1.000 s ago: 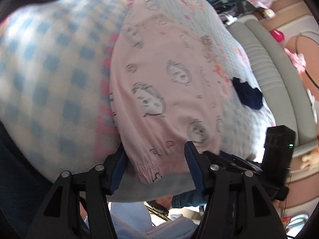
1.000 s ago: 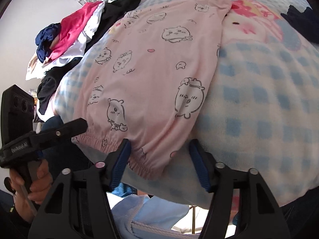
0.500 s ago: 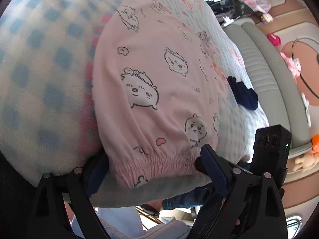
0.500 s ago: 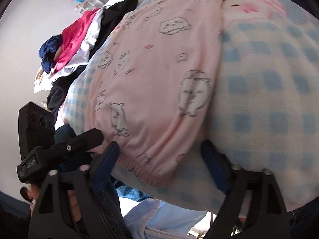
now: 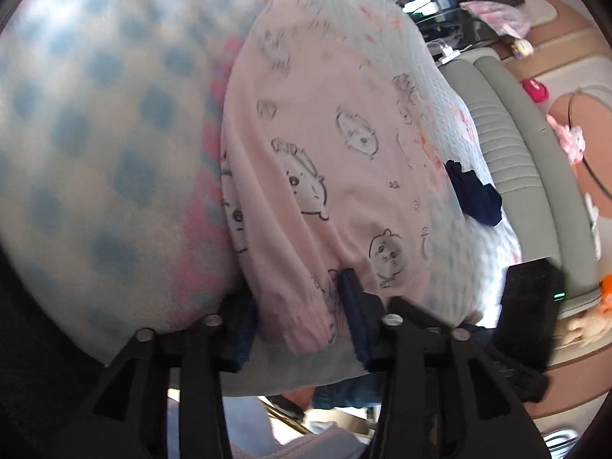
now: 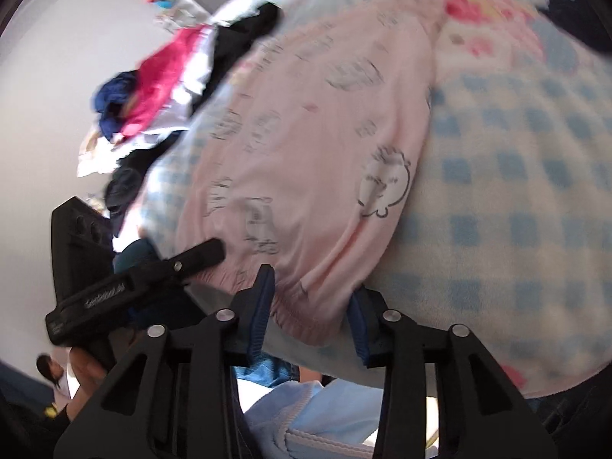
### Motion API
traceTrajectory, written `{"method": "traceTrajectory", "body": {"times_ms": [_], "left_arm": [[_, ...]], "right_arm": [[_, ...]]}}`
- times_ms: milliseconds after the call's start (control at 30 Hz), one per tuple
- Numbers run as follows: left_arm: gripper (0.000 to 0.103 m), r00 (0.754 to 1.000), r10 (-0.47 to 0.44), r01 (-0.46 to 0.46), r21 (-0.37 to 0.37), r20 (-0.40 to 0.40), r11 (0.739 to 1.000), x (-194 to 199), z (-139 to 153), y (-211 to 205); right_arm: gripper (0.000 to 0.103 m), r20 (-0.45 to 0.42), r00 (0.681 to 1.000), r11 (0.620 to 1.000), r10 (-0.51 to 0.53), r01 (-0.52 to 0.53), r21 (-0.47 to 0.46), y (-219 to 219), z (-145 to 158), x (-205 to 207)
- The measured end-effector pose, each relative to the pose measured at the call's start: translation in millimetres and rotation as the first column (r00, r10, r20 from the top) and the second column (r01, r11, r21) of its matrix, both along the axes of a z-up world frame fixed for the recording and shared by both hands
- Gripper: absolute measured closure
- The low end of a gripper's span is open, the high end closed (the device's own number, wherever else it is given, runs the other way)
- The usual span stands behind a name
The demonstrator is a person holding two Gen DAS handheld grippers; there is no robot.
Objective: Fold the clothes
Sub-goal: 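Grasp the elastic cuffs with the left tool while the right tool grasps them too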
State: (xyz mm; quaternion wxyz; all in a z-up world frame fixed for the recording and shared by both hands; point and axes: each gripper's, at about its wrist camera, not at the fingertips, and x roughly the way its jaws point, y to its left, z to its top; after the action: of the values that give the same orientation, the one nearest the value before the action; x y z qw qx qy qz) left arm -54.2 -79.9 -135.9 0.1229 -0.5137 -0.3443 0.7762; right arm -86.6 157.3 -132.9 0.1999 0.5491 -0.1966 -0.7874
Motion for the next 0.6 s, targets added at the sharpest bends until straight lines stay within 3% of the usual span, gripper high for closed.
{"method": "traceTrajectory", "body": {"times_ms": [100,200,433,600], "left_arm": [[0.064,1.000,-0.010,0.010,-0.013,-0.007,1.000,0.5,2.1,-0.8],[0.077,0.998,-0.032,0.029,-0.059,-0.060,0.998,7.6,18.4,4.1],[0.079,0.986,-0.083,0.070,-0.091,-0.147,0.993,16.0,59.1,16.2],[0.079,0.982,-0.115,0.100,-0.106,-0.152,0.989,27.7,69.0,16.1]], "right_arm": [[0.062,0.013,1.000,0.999,-0.028,0.028,-0.038,-0.2,-16.2,-3.8],[0.078,-0.010,1.000,0.999,-0.007,0.006,-0.047,4.6,-2.6,-0.9],[0.085,-0.133,0.991,0.999,0.014,-0.020,-0.044,12.9,44.7,14.6],[0.085,-0.155,0.988,0.996,0.007,-0.022,-0.091,20.0,62.3,30.4]]}}
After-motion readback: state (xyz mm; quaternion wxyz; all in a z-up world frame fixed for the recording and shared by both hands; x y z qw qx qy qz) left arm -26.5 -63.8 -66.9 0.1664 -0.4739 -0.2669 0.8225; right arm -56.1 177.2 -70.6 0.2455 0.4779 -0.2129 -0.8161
